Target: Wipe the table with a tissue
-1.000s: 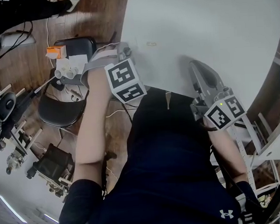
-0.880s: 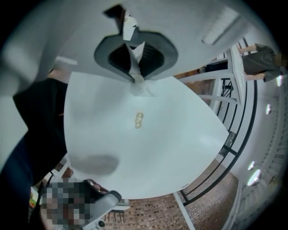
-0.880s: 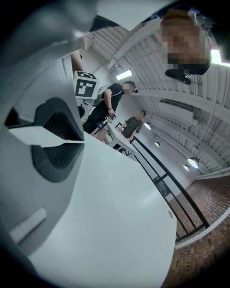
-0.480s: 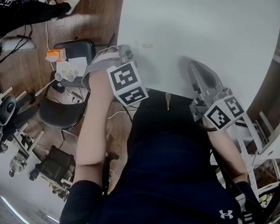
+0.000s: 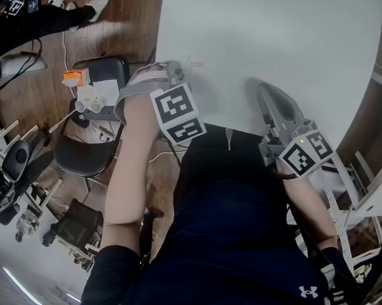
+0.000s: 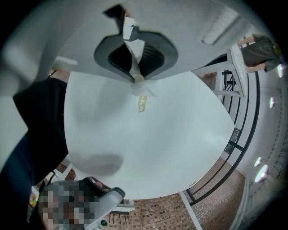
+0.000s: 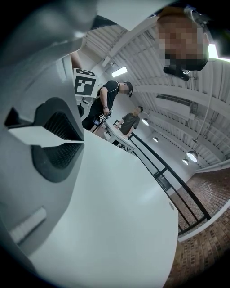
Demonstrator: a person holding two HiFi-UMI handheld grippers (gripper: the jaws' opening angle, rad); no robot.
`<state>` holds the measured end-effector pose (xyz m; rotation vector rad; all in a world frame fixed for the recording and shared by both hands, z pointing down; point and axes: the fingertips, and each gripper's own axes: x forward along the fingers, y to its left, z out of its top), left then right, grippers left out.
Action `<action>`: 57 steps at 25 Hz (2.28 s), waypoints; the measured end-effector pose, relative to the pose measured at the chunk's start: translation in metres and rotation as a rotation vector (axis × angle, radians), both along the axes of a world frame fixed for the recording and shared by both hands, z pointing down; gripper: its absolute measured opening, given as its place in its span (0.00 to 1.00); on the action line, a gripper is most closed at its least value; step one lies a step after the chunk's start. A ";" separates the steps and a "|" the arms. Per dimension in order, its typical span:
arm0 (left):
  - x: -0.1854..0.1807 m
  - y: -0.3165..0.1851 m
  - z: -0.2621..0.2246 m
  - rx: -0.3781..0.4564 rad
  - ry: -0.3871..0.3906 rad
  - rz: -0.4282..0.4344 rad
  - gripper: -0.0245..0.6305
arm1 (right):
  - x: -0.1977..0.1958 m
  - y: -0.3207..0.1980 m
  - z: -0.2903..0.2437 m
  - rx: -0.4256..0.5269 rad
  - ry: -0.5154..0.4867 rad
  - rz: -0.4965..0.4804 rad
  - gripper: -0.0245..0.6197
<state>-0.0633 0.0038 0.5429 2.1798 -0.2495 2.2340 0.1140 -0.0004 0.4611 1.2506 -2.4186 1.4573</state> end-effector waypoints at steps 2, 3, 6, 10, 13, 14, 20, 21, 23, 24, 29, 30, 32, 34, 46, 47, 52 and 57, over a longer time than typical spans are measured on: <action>0.000 0.000 0.000 -0.006 -0.006 0.002 0.05 | 0.002 -0.001 0.001 -0.004 -0.002 0.005 0.07; 0.000 0.000 0.000 -0.008 -0.008 0.003 0.05 | 0.004 -0.001 0.001 -0.003 -0.002 0.007 0.07; 0.004 0.000 -0.001 -0.010 -0.008 0.005 0.05 | 0.006 -0.003 -0.001 0.001 -0.005 0.006 0.07; 0.009 -0.001 0.000 -0.014 0.001 0.011 0.05 | 0.004 -0.006 -0.001 0.001 -0.007 0.000 0.07; 0.012 -0.001 0.002 -0.018 0.004 0.020 0.05 | 0.003 -0.008 0.002 -0.001 -0.008 -0.003 0.07; 0.013 -0.002 0.003 -0.020 0.002 0.023 0.05 | 0.002 -0.009 0.002 -0.003 -0.008 -0.003 0.07; 0.016 -0.002 0.004 -0.030 -0.011 0.033 0.05 | 0.005 -0.010 0.004 -0.009 -0.013 -0.003 0.07; 0.017 -0.003 0.004 -0.031 -0.009 0.032 0.05 | 0.005 -0.011 0.004 -0.009 -0.014 -0.004 0.07; 0.020 -0.002 0.004 -0.033 -0.004 0.034 0.05 | 0.007 -0.012 0.003 -0.006 -0.015 -0.004 0.07; 0.023 -0.002 0.003 -0.034 0.000 0.036 0.05 | 0.008 -0.012 0.002 -0.006 -0.015 -0.003 0.07; 0.037 -0.003 0.004 -0.046 0.003 0.049 0.05 | 0.017 -0.014 0.003 -0.009 -0.019 0.007 0.07; 0.039 -0.003 0.004 -0.048 0.003 0.051 0.05 | 0.019 -0.015 0.004 -0.012 -0.021 0.009 0.07; 0.042 -0.004 0.004 -0.051 0.004 0.055 0.05 | 0.022 -0.015 0.005 -0.017 -0.025 0.015 0.07; 0.044 -0.004 0.004 -0.053 0.008 0.058 0.05 | 0.023 -0.016 0.006 -0.020 -0.027 0.019 0.07; 0.050 -0.004 0.003 -0.064 0.021 0.052 0.05 | 0.031 -0.018 0.008 -0.027 -0.029 0.032 0.07; 0.052 -0.004 0.003 -0.063 0.028 0.048 0.05 | 0.031 -0.019 0.008 -0.027 -0.030 0.031 0.07; 0.064 -0.003 -0.001 -0.047 0.083 0.021 0.05 | 0.031 -0.021 0.005 -0.022 -0.026 0.021 0.07; 0.070 -0.007 -0.015 0.013 0.201 -0.091 0.05 | 0.023 -0.025 -0.001 -0.010 -0.022 -0.002 0.07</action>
